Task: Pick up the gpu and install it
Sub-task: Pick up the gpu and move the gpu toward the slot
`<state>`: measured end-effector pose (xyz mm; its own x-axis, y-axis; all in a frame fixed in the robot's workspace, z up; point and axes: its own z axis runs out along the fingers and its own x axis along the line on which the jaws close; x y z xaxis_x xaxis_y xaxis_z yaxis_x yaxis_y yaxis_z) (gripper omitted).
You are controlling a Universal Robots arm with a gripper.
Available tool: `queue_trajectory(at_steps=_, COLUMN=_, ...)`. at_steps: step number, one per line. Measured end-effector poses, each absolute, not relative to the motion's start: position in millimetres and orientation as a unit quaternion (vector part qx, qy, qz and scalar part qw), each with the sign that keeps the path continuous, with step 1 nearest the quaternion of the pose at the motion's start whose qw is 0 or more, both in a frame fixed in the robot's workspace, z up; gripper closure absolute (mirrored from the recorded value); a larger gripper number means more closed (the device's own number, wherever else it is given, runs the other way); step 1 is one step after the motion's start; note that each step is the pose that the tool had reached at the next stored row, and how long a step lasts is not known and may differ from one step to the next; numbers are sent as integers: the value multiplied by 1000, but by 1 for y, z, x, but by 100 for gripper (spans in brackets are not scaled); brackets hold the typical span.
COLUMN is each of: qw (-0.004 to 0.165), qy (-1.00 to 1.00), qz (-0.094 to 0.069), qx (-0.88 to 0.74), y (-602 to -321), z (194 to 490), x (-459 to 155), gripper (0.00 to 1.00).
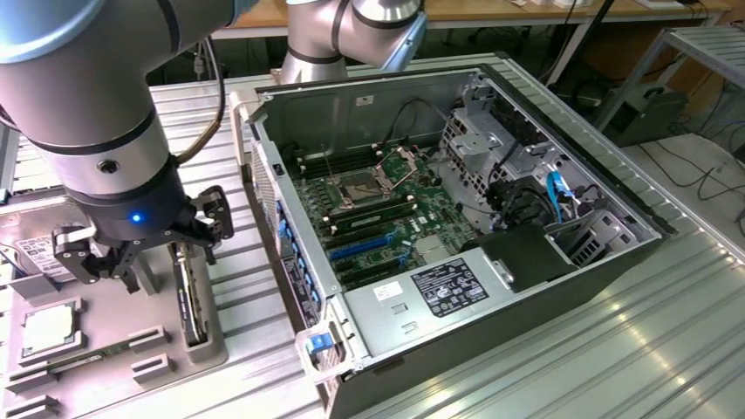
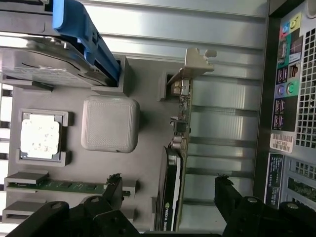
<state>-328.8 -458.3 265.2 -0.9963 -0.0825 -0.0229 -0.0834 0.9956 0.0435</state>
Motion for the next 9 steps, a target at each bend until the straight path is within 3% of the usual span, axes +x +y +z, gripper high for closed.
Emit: queue_trajectory(at_steps=9, qw=11, qy=999, qz=22, qx=-41, y=-459, z=253, x=-329, gripper=16)
